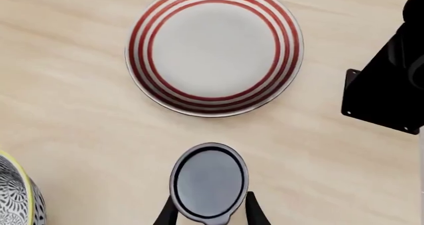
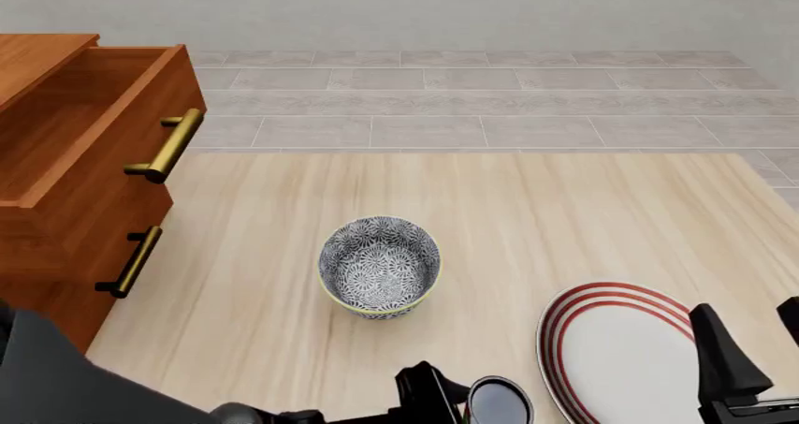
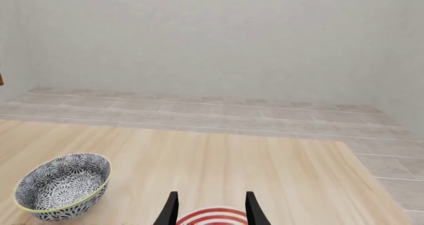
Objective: Put the ketchup in the top drawer of the cabinet.
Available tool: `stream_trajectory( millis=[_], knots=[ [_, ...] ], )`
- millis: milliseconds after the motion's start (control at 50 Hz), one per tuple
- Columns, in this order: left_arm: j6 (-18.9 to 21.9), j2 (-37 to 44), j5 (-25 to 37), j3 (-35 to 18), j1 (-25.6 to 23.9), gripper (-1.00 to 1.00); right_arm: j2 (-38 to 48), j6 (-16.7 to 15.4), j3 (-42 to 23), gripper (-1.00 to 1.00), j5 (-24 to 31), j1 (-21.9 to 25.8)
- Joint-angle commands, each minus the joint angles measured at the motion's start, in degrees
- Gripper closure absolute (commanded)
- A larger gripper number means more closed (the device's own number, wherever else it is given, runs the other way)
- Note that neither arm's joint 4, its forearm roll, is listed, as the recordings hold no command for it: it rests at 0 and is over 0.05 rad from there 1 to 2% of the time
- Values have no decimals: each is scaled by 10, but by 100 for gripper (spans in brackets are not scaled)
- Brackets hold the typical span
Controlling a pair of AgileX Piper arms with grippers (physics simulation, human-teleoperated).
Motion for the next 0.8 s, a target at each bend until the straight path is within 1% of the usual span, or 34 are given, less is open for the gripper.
stream_trajectory(
  millis=[20,140,200,260,460,640,660,800],
  knots=[
    [6,3,-3,-3,6,-100,1,0,5,-100,-4,3],
    [7,11,-9,-5,11,-100,1,1,8,-100,-6,4],
    [2,7,-2,-10,9,-100,1,1,6,-100,-3,5],
    [5,1,3,-13,12,-100,2,2,11,-100,-8,6],
    [0,5,7,-26,4,-100,1,1,14,-100,-6,10],
    [-3,-5,7,-26,0,-100,1,1,17,-100,-8,10],
    [2,-9,5,-23,2,100,1,1,16,-100,-8,10],
    [12,-34,8,-14,5,100,0,1,14,-100,-4,10]
  ],
)
